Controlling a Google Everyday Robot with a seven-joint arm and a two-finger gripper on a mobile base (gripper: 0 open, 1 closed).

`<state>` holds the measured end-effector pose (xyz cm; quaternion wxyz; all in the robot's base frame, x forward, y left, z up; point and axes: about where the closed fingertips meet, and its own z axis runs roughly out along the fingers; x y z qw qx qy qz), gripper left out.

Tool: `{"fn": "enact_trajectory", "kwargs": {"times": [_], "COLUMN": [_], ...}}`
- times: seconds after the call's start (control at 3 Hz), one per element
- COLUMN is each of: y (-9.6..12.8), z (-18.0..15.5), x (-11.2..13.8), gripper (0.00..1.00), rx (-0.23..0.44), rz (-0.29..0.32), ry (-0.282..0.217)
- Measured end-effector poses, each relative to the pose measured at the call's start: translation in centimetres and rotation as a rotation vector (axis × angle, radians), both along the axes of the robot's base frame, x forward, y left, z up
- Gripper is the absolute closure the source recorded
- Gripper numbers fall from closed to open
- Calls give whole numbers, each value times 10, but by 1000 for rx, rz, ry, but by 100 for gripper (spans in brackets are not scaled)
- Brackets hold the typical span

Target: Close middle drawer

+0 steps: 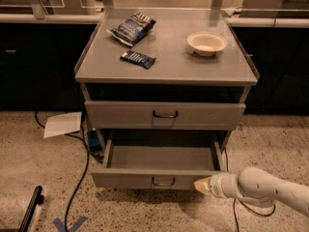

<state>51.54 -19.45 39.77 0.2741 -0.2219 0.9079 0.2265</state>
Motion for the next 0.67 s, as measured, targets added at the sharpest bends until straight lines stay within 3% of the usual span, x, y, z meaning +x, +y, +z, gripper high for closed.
{"fn": "enact_trajectory", "kwargs": {"times": [0.67], "y": [14], "z": [13], "x": [45], "gripper": [100], "rx": [-33], "rz": [32], "ry": [-73]}}
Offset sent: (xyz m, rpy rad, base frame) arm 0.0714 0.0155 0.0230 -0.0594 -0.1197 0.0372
